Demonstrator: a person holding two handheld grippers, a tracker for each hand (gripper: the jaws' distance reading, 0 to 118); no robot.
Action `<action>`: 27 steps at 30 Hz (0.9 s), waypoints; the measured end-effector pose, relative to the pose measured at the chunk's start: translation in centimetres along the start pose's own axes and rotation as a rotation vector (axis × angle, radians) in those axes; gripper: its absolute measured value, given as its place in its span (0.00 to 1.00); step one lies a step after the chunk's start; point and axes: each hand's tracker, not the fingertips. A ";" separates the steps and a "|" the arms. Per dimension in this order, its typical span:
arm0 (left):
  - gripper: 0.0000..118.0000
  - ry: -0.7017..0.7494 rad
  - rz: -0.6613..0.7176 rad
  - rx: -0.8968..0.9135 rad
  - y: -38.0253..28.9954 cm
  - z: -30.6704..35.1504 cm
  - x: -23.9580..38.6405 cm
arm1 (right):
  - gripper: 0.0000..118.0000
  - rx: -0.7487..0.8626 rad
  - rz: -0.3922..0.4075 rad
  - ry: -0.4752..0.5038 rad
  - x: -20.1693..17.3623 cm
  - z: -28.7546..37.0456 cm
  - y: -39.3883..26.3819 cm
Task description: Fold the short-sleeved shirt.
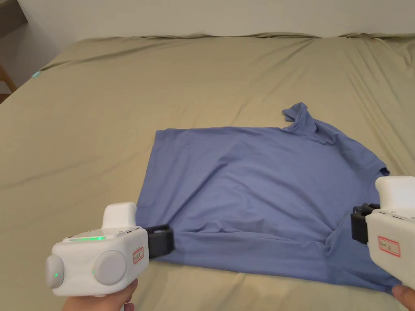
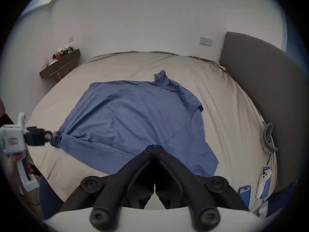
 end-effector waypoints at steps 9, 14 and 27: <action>1.00 0.041 0.067 -0.105 -1.0 -5.8 -2.2 | 0.02 -0.047 -0.025 -0.004 1.3 -0.5 -1.3; 0.83 0.061 0.053 -0.100 -0.8 -7.5 -1.6 | 0.02 -0.080 -0.047 -0.010 2.4 -1.4 -2.1; 0.03 -0.138 0.117 -0.026 0.8 -3.4 -2.5 | 0.95 -0.195 -0.287 0.005 14.7 -2.5 -6.3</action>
